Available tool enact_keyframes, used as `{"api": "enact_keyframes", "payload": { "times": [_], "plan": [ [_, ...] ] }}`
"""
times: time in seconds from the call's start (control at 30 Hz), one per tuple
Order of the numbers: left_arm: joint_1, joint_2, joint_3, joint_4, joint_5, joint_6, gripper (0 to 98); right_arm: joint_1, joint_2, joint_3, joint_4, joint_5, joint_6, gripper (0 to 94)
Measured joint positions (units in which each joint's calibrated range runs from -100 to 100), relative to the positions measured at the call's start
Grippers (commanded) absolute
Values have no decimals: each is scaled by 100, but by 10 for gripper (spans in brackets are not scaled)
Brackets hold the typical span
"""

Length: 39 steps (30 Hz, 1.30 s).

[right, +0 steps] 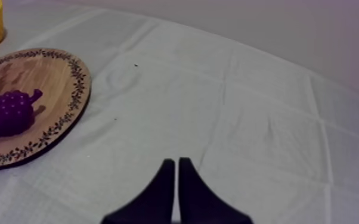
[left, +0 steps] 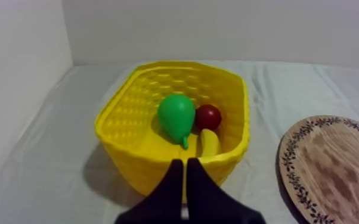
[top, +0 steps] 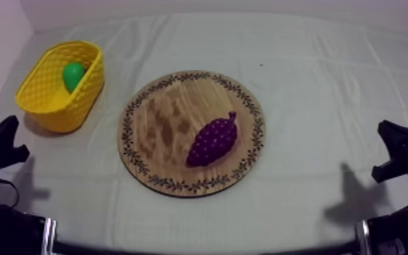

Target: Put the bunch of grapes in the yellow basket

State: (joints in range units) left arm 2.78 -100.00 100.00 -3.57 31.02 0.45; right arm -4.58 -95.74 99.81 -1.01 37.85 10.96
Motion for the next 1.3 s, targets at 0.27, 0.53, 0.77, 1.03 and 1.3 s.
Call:
{"api": "enact_keyframes", "payload": {
  "times": [0.27,0.53,0.77,1.03,1.3],
  "plan": [
    [263,0,0,120,200,-110,0,0,0,0,0,0,0,4],
    [263,0,-7,120,239,-135,0,0,0,0,0,0,-3,4],
    [315,210,-136,124,-68,-303,0,0,0,0,0,0,3,4],
    [417,1140,-1136,357,43,-437,0,0,0,0,0,0,3,4],
    [631,2403,-2747,584,454,-578,0,0,0,0,0,0,3,4]
  ]
}}
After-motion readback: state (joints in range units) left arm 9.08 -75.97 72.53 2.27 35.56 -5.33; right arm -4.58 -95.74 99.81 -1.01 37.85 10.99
